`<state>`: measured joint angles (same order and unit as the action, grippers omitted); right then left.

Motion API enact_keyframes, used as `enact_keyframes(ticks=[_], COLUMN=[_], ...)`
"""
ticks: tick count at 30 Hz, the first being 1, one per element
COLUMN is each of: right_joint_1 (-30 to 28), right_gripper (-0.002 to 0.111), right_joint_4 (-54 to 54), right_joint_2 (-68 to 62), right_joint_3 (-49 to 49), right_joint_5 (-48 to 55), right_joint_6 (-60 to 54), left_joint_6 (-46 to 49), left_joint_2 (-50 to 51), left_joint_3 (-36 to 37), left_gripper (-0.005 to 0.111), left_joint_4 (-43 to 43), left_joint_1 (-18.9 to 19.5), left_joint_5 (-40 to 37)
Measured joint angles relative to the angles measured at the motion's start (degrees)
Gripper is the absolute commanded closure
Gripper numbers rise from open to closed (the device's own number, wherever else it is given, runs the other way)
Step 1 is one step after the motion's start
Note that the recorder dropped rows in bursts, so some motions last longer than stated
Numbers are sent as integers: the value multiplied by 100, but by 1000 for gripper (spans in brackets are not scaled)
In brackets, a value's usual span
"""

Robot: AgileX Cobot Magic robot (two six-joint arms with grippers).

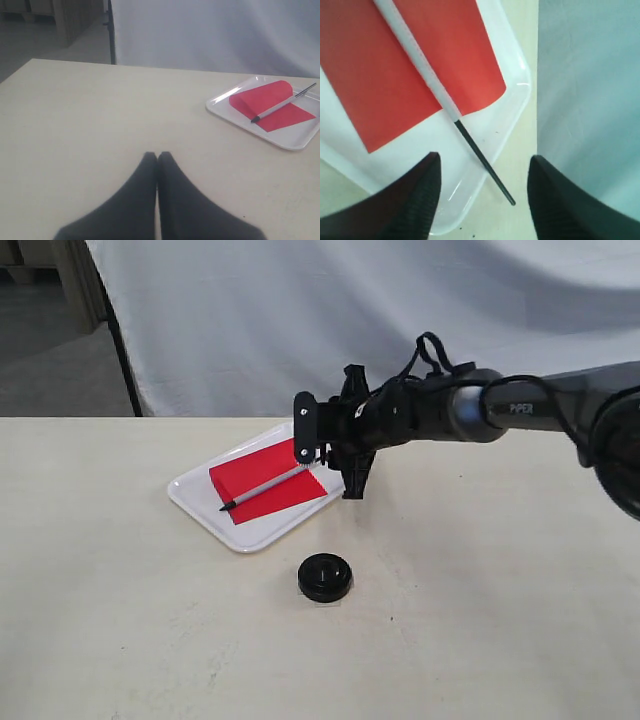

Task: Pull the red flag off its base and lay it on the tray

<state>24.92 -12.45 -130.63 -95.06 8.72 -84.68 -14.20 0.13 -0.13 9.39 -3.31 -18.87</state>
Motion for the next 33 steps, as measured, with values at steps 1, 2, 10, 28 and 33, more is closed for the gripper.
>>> enact_keyframes(ticks=[1, 2, 10, 28, 33], right_joint_1=[-15, -48, -512, -2899, -3649], right_gripper=[70, 75, 109, 109, 109], right_joint_4=[-16, -16, 919, 1711, 1598], right_joint_2=[80, 160, 881, 2903, 4657], right_joint_3=[0, 0, 0, 1650, 2949], right_joint_5=[203, 428, 2334, 5476, 4251], right_joint_6=[130, 253, 2462, 6950, 7567], left_joint_6=[0, 0, 0, 0, 0], left_joint_2=[0, 0, 0, 0, 0], left_joint_3=[0, 0, 0, 0, 0], left_gripper=[107, 107, 107, 107, 107], left_joint_4=[0, 0, 0, 0, 0], left_joint_1=[0, 0, 0, 0, 0], left_joint_5=[0, 0, 0, 0, 0])
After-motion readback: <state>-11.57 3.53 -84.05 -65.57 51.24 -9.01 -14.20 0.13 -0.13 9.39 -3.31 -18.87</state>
